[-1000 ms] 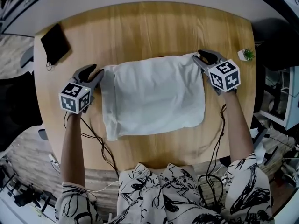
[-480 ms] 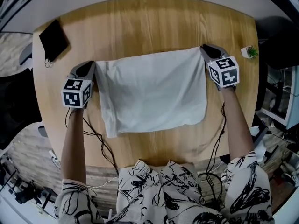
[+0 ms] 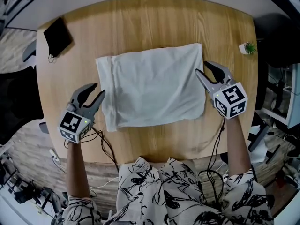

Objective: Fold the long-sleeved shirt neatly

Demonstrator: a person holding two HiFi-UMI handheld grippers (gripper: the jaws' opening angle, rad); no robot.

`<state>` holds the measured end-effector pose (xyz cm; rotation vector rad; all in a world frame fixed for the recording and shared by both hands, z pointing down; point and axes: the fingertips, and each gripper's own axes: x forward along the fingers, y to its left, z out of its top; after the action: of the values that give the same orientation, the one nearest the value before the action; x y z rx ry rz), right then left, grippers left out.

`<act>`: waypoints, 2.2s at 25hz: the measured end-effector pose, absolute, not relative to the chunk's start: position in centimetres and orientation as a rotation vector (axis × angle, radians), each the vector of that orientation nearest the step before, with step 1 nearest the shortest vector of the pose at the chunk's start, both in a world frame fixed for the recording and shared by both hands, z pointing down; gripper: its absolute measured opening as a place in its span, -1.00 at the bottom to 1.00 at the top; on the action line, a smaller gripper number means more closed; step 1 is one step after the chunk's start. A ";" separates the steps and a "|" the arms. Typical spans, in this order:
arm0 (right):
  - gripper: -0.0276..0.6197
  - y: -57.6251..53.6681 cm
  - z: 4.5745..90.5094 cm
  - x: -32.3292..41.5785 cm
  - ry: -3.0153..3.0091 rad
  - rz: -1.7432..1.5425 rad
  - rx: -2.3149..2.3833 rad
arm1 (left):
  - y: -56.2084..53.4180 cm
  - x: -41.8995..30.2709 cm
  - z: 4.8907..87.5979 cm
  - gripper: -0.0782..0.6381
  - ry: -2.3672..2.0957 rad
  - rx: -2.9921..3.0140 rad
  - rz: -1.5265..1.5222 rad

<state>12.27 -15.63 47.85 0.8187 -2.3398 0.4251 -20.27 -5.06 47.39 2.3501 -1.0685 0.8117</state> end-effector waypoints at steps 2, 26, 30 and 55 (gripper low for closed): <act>-0.40 -11.8 48.8 11.6 -2.335 0.457 0.734 | -1.3 -18.8 48.8 -0.42 -0.941 2.355 0.906; -0.90 3.5 22.7 23.7 -2.766 0.163 1.455 | 14.1 -19.0 23.5 -0.78 -1.845 2.352 0.161; -0.90 11.0 18.6 24.0 -2.780 0.044 1.562 | 20.1 -20.1 18.5 -0.78 -1.947 2.321 0.033; -0.90 36.6 11.1 29.7 -2.597 -0.120 1.838 | 43.0 -17.1 10.6 -0.78 -2.178 2.392 0.021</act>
<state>29.66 36.61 11.14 1.8379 -2.5971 -0.1204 -17.10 43.04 10.61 2.3922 -2.1781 0.0206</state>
